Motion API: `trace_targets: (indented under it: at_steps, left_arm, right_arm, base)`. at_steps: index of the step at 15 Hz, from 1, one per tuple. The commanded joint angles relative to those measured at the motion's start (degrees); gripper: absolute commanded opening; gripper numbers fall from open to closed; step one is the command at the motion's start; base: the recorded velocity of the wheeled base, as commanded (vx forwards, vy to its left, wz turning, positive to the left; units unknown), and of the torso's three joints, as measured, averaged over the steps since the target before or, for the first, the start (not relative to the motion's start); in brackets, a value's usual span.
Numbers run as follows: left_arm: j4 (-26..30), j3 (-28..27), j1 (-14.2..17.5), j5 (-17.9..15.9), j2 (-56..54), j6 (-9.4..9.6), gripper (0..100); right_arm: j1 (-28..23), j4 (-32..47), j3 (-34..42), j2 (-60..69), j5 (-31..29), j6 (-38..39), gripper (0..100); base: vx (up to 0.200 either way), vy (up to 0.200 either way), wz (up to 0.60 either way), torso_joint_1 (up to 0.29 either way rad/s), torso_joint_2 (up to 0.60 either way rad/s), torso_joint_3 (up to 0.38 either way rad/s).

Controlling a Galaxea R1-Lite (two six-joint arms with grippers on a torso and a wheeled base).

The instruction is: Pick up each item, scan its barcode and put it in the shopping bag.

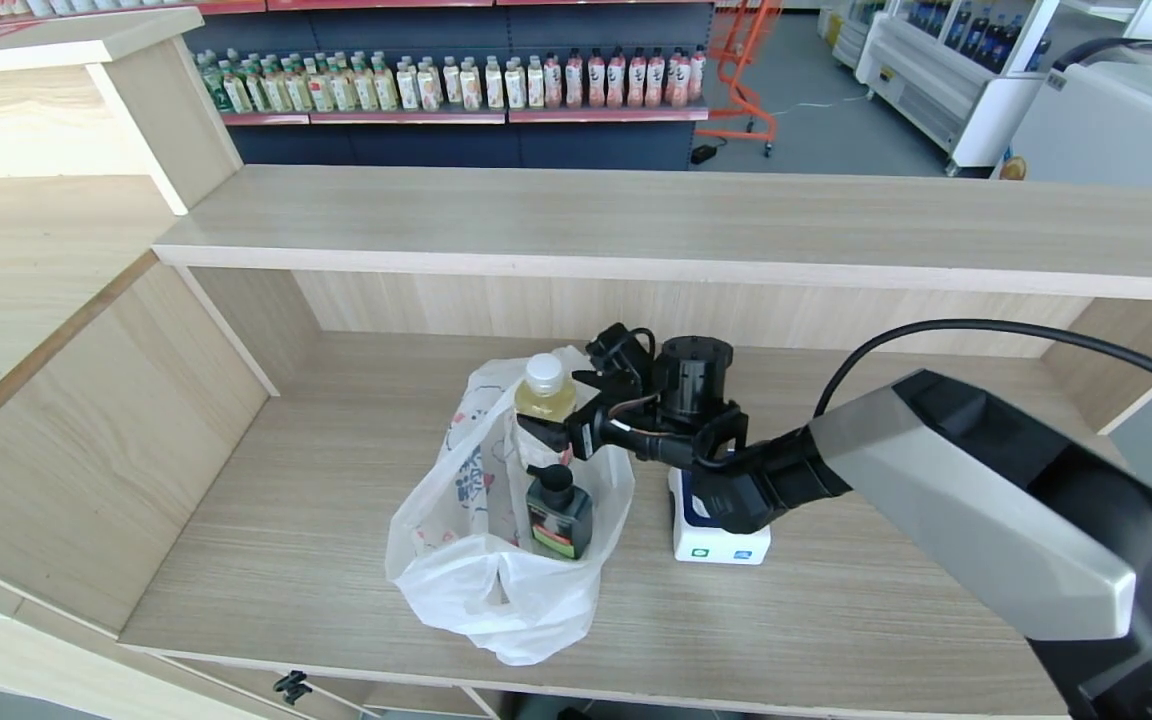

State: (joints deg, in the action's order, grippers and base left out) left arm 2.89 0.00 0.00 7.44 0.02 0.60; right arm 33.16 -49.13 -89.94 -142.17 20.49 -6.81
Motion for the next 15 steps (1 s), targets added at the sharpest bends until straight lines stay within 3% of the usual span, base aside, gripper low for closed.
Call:
trace_targets:
  at_steps: [1, 3, 7, 12, 14, 15]
  left_arm:
    - [0.0, 0.0, 0.0, 0.0, 0.0, 0.02, 100]
    - [0.0, 0.0, 0.0, 0.0, 0.0, 0.02, 100]
    - [0.0, 0.0, 0.0, 0.0, 0.0, 0.02, 100]
    - [0.0, 0.0, 0.0, 0.0, 0.0, 0.02, 100]
    - [0.0, 0.0, 0.0, 0.0, 0.1, 0.02, 100]
    - [0.0, 0.0, 0.0, 0.0, 0.0, 0.02, 100]
  right_arm:
    - [0.2, 0.1, 2.1, 3.7, 0.0, 2.9, 100]
    - [0.1, 0.1, 10.6, 12.2, 0.0, 11.7, 100]
    - [-2.0, 0.3, 32.6, 30.7, 0.1, 19.4, 100]
    - [-9.7, 1.4, 57.2, 57.2, -0.7, 18.9, 100]
    - [-17.2, 12.8, 62.7, 69.6, -2.3, 12.6, 100]
    - [-22.8, 29.9, 68.4, 84.8, -7.0, 7.3, 100]
  base:
    - [0.0, 0.0, 0.0, 0.0, 0.0, 0.0]
    - [0.0, 0.0, 0.0, 0.0, 0.0, 0.0]
    - [0.0, 0.0, 0.0, 0.0, 0.0, 0.0]
    - [0.0, 0.0, 0.0, 0.0, 0.0, 0.0]
    - [0.0, 0.0, 0.0, 0.0, 0.0, 0.0]
    - [0.0, 0.0, 0.0, 0.0, 0.0, 0.0]
